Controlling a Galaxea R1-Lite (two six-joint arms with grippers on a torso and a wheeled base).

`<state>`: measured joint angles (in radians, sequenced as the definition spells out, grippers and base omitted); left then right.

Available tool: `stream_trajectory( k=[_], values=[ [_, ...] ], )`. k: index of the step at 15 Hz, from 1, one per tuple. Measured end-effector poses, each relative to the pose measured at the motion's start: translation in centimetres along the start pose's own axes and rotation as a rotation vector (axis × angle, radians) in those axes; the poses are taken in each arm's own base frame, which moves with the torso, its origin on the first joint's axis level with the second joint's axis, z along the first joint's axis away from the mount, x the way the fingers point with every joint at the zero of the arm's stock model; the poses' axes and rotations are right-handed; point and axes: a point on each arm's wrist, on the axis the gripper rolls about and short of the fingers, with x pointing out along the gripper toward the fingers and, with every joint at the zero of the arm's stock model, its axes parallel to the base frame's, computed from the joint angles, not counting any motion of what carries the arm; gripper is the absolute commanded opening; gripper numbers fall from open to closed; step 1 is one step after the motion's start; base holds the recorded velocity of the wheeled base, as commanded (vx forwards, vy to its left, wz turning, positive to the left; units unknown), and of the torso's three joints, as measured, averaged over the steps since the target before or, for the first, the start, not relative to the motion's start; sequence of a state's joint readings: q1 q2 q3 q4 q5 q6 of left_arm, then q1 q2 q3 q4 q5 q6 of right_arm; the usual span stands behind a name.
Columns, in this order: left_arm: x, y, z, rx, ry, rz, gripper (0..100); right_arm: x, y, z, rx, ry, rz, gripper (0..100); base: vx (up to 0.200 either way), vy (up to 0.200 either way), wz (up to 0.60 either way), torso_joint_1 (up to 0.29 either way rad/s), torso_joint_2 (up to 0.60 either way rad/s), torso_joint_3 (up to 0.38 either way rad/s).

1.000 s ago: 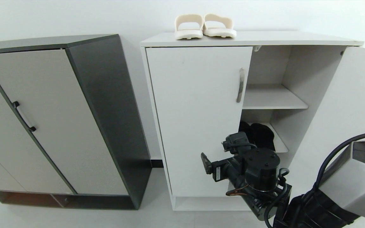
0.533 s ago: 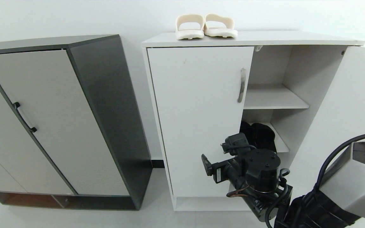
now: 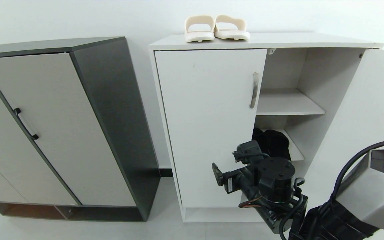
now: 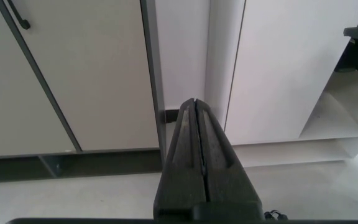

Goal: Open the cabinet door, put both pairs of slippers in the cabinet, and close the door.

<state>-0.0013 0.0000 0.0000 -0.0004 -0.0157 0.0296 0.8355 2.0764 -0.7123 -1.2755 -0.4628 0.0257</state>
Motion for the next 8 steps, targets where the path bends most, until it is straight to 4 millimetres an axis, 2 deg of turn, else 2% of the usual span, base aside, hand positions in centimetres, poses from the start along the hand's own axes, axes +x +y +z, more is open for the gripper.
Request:
stream_trajectory(
  k=[3, 8],
  values=[
    [0.0, 0.0, -0.02, 0.003, 0.001, -0.001, 0, -0.06, 0.05, 0.06, 0.001, -0.001, 0.002, 100, 0.0, 0.0, 0.0, 0.025, -0.2, -0.334],
    [0.0, 0.0, 0.02, 0.004, -0.002, -0.002, 0, -0.06, -0.05, 0.04, 0.003, -0.005, -0.001, 100, 0.0, 0.0, 0.0, 0.075, -0.51, -0.359]
  ],
)
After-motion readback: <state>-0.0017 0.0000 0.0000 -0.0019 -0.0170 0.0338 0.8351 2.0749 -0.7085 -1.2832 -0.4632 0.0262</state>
